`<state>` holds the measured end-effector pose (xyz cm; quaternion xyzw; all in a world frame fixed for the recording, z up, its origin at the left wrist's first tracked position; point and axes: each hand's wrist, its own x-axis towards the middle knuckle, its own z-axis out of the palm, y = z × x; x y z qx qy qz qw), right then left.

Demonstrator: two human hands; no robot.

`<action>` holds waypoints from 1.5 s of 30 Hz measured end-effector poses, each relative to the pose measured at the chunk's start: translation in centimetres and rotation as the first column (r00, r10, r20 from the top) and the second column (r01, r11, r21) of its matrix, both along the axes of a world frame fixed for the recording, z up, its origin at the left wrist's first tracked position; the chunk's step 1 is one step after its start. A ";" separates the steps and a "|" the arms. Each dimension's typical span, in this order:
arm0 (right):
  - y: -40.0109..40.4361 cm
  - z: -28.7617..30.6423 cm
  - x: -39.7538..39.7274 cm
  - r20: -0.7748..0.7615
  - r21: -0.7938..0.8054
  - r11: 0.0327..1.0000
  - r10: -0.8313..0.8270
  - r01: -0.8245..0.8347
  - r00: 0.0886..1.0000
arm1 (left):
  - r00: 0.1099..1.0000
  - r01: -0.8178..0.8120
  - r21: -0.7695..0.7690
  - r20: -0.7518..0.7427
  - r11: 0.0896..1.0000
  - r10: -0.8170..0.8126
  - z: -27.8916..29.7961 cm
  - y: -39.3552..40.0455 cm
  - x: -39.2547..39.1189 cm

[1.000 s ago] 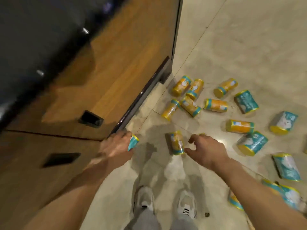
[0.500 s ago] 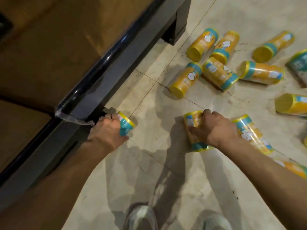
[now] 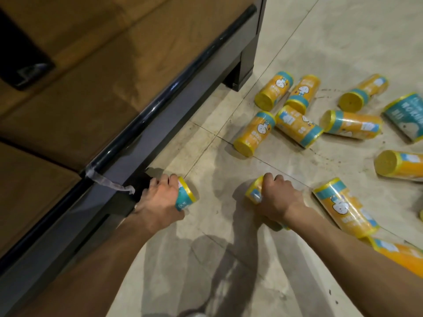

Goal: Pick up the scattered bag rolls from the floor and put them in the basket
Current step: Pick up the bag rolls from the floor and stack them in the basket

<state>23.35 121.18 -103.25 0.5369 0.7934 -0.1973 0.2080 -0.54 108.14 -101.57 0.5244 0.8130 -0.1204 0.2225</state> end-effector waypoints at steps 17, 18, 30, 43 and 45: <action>-2.7 34.9 4.4 -0.220 0.017 0.990 -0.130 0.137 0.967 | 0.974 -0.008 0.108 0.224 0.994 -0.016 35.2 0.9 6.8; -2.9 38.9 5.0 -0.259 -0.012 0.983 -0.181 0.185 0.949 | 0.962 -0.064 0.131 0.271 0.989 0.026 39.1 0.6 7.3; -6.7 81.7 11.8 -0.751 -0.372 0.766 -0.581 0.525 0.315 | 0.599 -0.597 0.329 0.790 0.732 0.133 81.5 -0.2 15.2; -22.4 100.4 15.4 -0.864 -0.444 0.518 -0.465 0.731 -0.195 | 0.220 -0.326 0.314 0.942 0.891 -0.252 97.5 -3.9 17.8; -25.9 101.4 15.5 -0.871 -0.441 0.459 -0.428 0.771 -0.243 | 0.200 -0.248 0.320 0.940 0.914 -0.275 98.3 -5.2 18.5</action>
